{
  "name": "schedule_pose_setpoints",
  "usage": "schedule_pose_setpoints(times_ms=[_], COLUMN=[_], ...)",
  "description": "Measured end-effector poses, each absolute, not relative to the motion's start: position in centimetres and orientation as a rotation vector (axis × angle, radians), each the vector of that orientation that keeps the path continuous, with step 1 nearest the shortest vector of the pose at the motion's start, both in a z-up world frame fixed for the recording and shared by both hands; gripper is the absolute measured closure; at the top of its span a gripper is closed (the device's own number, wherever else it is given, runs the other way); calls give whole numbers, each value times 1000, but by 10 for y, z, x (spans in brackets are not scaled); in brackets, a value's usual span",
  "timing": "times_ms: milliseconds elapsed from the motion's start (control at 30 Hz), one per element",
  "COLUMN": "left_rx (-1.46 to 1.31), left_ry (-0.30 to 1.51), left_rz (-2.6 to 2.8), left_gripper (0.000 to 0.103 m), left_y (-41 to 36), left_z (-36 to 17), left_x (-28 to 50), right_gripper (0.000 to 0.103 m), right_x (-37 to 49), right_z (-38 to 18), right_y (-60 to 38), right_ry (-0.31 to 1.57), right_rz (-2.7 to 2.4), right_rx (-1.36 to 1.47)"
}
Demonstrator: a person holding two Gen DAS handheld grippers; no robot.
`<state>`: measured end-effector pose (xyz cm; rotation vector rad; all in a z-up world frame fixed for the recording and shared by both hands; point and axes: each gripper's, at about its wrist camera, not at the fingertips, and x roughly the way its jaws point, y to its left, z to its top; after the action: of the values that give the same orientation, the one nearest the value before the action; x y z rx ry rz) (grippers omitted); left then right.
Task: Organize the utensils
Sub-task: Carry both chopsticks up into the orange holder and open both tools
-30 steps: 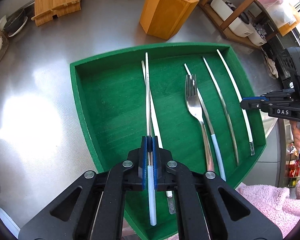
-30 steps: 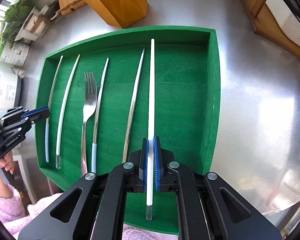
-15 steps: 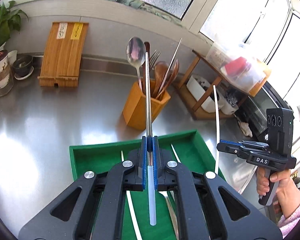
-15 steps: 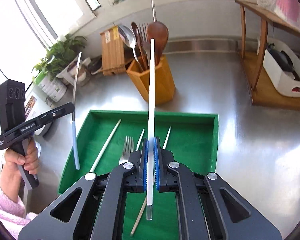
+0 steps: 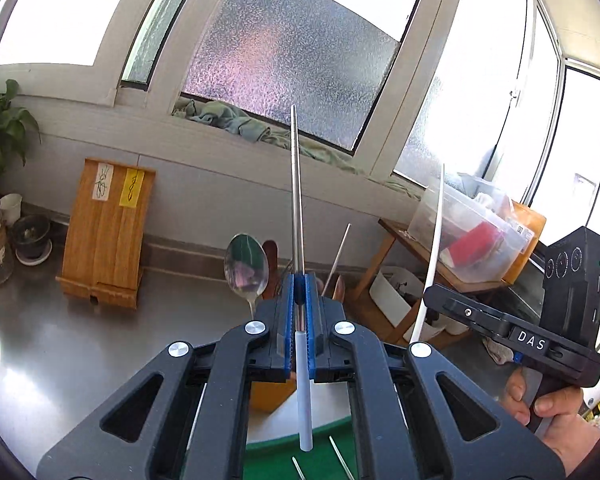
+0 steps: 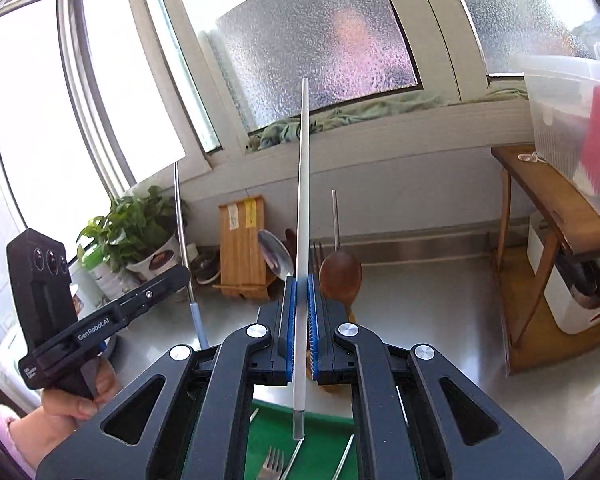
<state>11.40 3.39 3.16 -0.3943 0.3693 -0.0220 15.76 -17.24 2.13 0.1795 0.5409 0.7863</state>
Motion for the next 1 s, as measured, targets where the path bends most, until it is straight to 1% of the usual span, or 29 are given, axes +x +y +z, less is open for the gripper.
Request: schedule_pose_setpoints(times_ms=[233, 400, 667, 1000], left_rx=[-365, -380, -362, -343], left_ry=[342, 351, 358, 373], left_rz=[36, 60, 52, 35], left_gripper=[99, 99, 99, 99], left_y=[36, 41, 40, 38], left_z=[27, 14, 0, -12], left_x=[163, 186, 194, 194], right_gripper=[97, 97, 97, 97], right_x=[198, 208, 200, 200], right_z=[16, 7, -6, -1], right_y=[-155, -142, -128, -122], right_ry=[498, 466, 402, 361], right_rz=[793, 773, 780, 789], right_rx=[225, 196, 120, 67])
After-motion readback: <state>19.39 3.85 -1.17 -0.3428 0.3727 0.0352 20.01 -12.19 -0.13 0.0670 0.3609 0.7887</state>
